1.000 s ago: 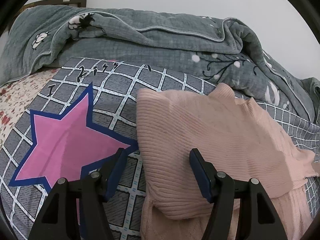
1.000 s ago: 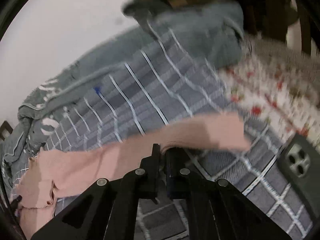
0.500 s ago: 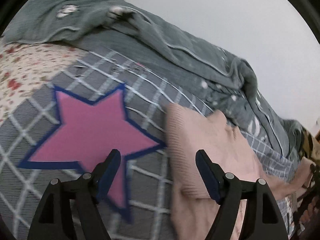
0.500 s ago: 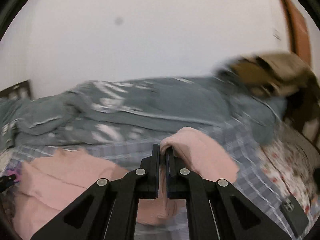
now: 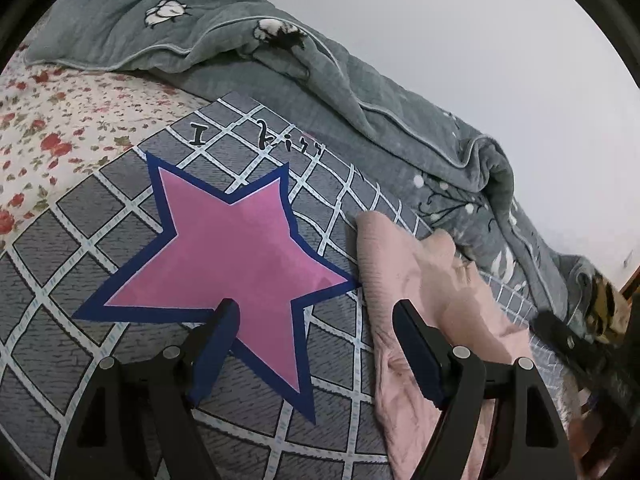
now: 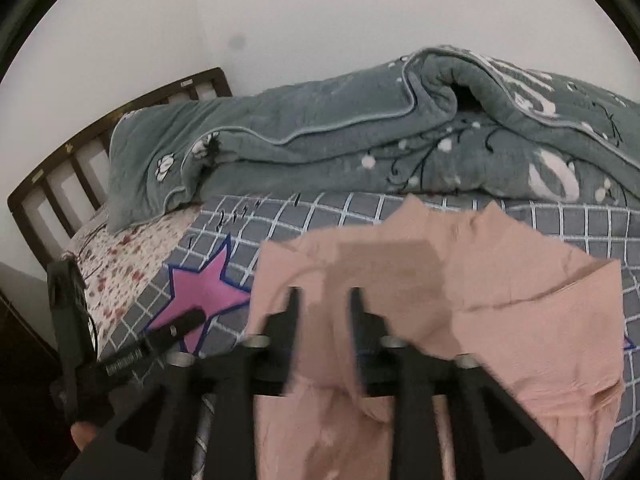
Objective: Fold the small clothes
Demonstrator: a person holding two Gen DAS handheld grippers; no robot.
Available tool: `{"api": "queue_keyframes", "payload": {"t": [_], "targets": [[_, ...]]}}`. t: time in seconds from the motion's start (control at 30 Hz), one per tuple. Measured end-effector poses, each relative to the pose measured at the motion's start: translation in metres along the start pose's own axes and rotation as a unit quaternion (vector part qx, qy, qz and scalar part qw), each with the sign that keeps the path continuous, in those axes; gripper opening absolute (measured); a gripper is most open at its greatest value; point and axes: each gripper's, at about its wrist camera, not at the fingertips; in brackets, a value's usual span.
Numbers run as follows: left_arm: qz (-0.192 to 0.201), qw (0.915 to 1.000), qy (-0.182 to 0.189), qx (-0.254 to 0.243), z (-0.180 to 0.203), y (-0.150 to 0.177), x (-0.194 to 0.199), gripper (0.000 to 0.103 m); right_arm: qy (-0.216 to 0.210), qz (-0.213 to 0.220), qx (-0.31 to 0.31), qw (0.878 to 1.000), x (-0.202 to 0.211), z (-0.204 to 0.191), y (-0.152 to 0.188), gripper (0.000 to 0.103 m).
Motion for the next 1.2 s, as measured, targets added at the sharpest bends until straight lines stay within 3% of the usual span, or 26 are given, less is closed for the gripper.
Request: {"api": "queue_keyframes", "payload": {"t": [0.03,0.17,0.3,0.4,0.57,0.7,0.8,0.9,0.97,1.03,1.13,1.2], "targets": [[0.0,1.0,0.003,0.004,-0.001,-0.001,0.0,0.077,0.005,0.012,-0.003,1.0,0.008,0.008,0.004,0.055],[-0.006,0.9998,0.016,-0.005,0.005,0.0,-0.004,0.077,0.039,0.044,-0.007,0.998,0.042,0.055,0.008,0.056],[-0.002,0.9987,0.041,-0.031,0.03,0.001,-0.006,0.076,0.112,0.056,-0.003,0.992,0.066,0.116,0.014,0.056],[-0.007,0.9954,0.072,-0.063,0.062,0.003,-0.009,0.076,0.153,0.036,-0.008,0.988,0.069,0.158,0.026,0.056],[-0.053,0.9857,0.091,-0.132,0.127,0.022,-0.037,0.077,0.141,-0.009,-0.034,0.989,0.052,0.199,0.051,0.056],[-0.091,0.976,0.045,-0.193,0.164,0.048,-0.072,0.077,0.137,-0.031,-0.022,0.99,0.037,0.206,0.071,0.056],[-0.109,0.9635,-0.005,-0.245,0.176,0.068,-0.098,0.077,0.131,-0.043,-0.014,0.99,0.034,0.204,0.072,0.056],[-0.128,0.959,-0.049,-0.248,0.171,0.074,-0.112,0.077,0.144,-0.051,-0.006,0.988,0.025,0.203,0.07,0.056],[-0.118,0.964,-0.058,-0.231,0.162,0.067,-0.112,0.075,0.156,-0.065,-0.006,0.986,0.012,0.205,0.069,0.054],[-0.09,0.9744,-0.068,-0.195,0.151,0.057,-0.105,0.063,0.154,-0.08,-0.018,0.985,0.004,0.209,0.07,0.049],[-0.063,0.9893,-0.048,-0.122,0.125,0.042,-0.091,0.059,0.162,-0.063,-0.052,0.983,0.013,0.22,0.07,0.042],[-0.048,0.9927,-0.045,-0.102,0.115,0.038,-0.084,0.059,0.152,-0.056,-0.085,0.983,0.017,0.232,0.072,0.042]]}}
Point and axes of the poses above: each gripper's, at about its wrist camera, not at the fingertips, and x roughly against the way its jaws point, z to its right, y to its underside, and after that the axes turned 10 degrees about y, right-handed
